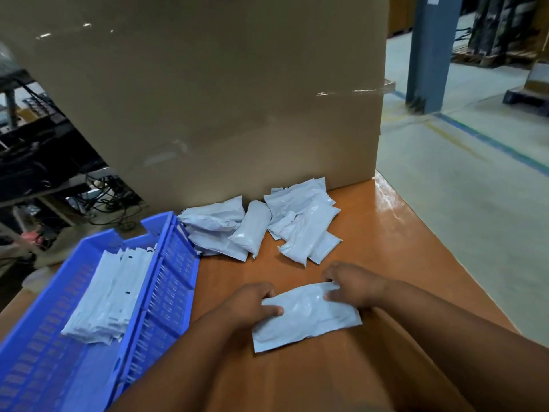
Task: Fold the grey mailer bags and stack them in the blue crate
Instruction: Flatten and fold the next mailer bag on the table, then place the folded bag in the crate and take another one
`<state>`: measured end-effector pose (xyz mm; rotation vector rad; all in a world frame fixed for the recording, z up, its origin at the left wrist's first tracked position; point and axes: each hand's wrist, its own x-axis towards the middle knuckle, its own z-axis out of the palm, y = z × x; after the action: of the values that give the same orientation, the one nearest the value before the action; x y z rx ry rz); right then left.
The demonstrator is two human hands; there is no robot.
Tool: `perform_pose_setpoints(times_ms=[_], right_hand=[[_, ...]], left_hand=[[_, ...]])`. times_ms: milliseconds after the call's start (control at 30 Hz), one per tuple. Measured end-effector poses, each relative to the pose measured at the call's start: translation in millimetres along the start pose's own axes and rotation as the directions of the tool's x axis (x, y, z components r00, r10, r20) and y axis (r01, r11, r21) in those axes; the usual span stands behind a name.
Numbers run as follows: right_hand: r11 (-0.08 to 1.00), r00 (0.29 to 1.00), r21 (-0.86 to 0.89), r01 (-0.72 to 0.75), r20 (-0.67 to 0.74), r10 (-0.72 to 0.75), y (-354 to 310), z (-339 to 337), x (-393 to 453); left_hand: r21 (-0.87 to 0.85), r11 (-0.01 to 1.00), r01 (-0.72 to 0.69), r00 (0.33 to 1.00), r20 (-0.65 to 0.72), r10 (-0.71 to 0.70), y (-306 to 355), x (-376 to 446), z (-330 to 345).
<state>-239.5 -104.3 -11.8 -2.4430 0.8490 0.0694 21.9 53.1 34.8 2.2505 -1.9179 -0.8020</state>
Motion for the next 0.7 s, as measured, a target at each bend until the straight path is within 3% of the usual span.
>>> perform_pose_setpoints(times_ms=[100, 233, 467, 700], right_hand=[[0.997, 0.995, 0.042, 0.072, -0.072, -0.068, -7, -31, 10], [0.973, 0.961, -0.054, 0.223, -0.156, -0.229, -66, -93, 46], [0.858, 0.852, -0.267, 0.439, -0.179, -0.492, -221, -154, 137], [0.732, 0.748, -0.316, 0.603, -0.095, -0.657, -400, -115, 205]], left_hand=[[0.012, 1.0, 0.006, 0.992, -0.123, -0.004, -7, -24, -24], [-0.062, 0.993, 0.102, 0.932, -0.344, -0.117, -18, -64, -74], [-0.111, 0.946, 0.305, 0.739, -0.599, -0.309, -78, -162, -151], [-0.194, 0.837, 0.512, 0.55, -0.674, -0.493, -155, -267, -168]])
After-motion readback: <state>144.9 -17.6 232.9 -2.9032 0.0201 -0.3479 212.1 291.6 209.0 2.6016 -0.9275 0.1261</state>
